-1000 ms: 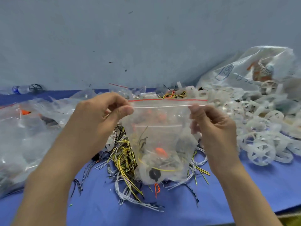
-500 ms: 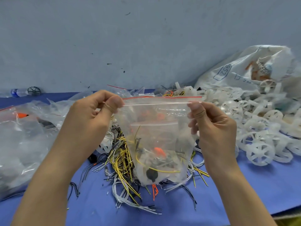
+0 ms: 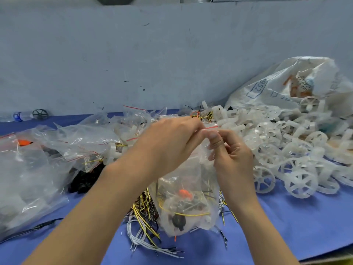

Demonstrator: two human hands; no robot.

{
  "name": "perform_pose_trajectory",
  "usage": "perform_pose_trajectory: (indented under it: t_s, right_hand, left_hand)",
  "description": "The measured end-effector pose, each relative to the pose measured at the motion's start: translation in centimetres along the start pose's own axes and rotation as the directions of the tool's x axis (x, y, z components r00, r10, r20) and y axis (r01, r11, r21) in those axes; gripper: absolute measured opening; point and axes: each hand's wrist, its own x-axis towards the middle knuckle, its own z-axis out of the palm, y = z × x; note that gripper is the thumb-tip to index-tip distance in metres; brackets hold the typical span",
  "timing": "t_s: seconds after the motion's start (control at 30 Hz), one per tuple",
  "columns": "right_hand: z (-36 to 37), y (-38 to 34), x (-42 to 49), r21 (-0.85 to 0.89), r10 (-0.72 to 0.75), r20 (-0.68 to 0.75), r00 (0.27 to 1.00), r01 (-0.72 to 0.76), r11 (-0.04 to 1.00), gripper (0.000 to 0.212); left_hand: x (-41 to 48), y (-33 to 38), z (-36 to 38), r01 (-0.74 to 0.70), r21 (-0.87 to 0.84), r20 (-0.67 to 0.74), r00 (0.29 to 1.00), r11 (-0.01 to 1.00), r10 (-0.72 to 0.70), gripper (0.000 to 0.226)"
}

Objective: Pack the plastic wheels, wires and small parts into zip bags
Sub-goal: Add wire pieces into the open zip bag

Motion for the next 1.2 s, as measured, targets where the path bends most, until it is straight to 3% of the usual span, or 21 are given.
perform_pose_trajectory:
  t_s: [0.1, 0.2, 0.37, 0.47, 0.63, 0.73, 1.03, 1.2]
  right_hand:
    - [0.0, 0.0, 0.2, 0.051, 0.027, 0.008, 1.0, -0.028, 0.998, 0.021]
    - [0.0, -0.4, 0.3, 0.151, 0.06, -0.012, 0.998, -0.057, 0.987, 0.023]
    - [0.4, -0.6, 0.5, 0.408, 0.235, 0.0, 0.972, -0.215, 0.888, 0.02]
    - [0.2, -0.4, 0.9, 0.483, 0.308, 0.066, 0.949, -0.301, 0.822, 0.017]
    - [0.0, 0.1, 1.4, 0.457, 0.298, 0.096, 0.95, -0.308, 0.835, 0.022]
    - [0.1, 0.2, 1.5, 0.463, 0.322, 0.075, 0.944, -0.319, 0.827, 0.029]
    - [0.5, 1.1, 1.9, 0.439, 0.361, -0.056, 0.931, -0.302, 0.847, 0.012]
    - [0.6, 1.2, 1.8, 0.441, 0.351, -0.085, 0.932, -0.281, 0.852, 0.015]
  left_hand:
    - [1.6, -0.3, 0.3, -0.146, 0.228, 0.066, 0.989, 0.963, 0.134, 0.024]
    - [2.4, -0.4, 0.5, -0.257, 0.299, 0.106, 0.966, 0.919, 0.236, 0.023]
    - [2.8, 0.1, 0.7, -0.254, 0.224, 0.13, 0.965, 0.941, 0.229, 0.046]
    - [3.2, -0.4, 0.7, -0.153, 0.095, 0.238, 0.963, 0.984, 0.127, 0.039]
    - [3.7, -0.6, 0.8, -0.087, 0.044, 0.341, 0.938, 0.995, 0.067, 0.031]
    - [3.8, -0.5, 1.3, -0.09, 0.078, 0.337, 0.94, 0.993, 0.059, 0.028]
    - [2.6, -1.2, 1.8, -0.141, 0.128, 0.244, 0.964, 0.982, 0.107, 0.029]
    - [0.9, -2.3, 1.2, -0.109, 0.123, 0.248, 0.966, 0.986, 0.075, 0.026]
